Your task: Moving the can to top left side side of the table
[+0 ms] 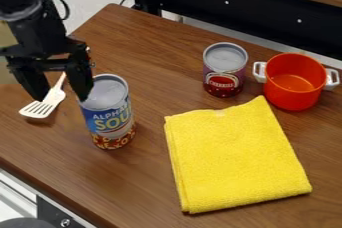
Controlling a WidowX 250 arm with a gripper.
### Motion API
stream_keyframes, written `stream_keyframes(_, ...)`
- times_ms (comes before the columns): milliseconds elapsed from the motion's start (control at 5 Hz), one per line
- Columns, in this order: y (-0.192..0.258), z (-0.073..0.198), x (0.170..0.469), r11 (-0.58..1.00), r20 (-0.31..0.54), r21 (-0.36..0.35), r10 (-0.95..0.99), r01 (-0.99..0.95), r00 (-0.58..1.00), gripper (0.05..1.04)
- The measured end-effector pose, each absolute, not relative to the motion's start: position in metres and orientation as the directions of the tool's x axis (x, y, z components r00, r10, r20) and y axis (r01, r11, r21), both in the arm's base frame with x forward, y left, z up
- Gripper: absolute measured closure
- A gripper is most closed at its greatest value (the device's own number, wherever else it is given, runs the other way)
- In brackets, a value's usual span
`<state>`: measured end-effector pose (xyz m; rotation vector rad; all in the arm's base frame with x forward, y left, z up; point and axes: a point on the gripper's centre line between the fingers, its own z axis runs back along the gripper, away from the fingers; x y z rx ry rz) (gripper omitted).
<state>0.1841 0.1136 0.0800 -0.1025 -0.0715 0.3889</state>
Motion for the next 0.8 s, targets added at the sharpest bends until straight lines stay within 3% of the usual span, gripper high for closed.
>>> stream_keyframes(400, 0.084, 0.048, 0.167, 0.936, 0.118, -0.081, 0.351, -0.343, 0.929, 0.085)
stream_keyframes(800, 0.083, 0.032, 0.180, 0.933, 0.160, -0.050, 0.359, -0.355, 0.920, 0.085)
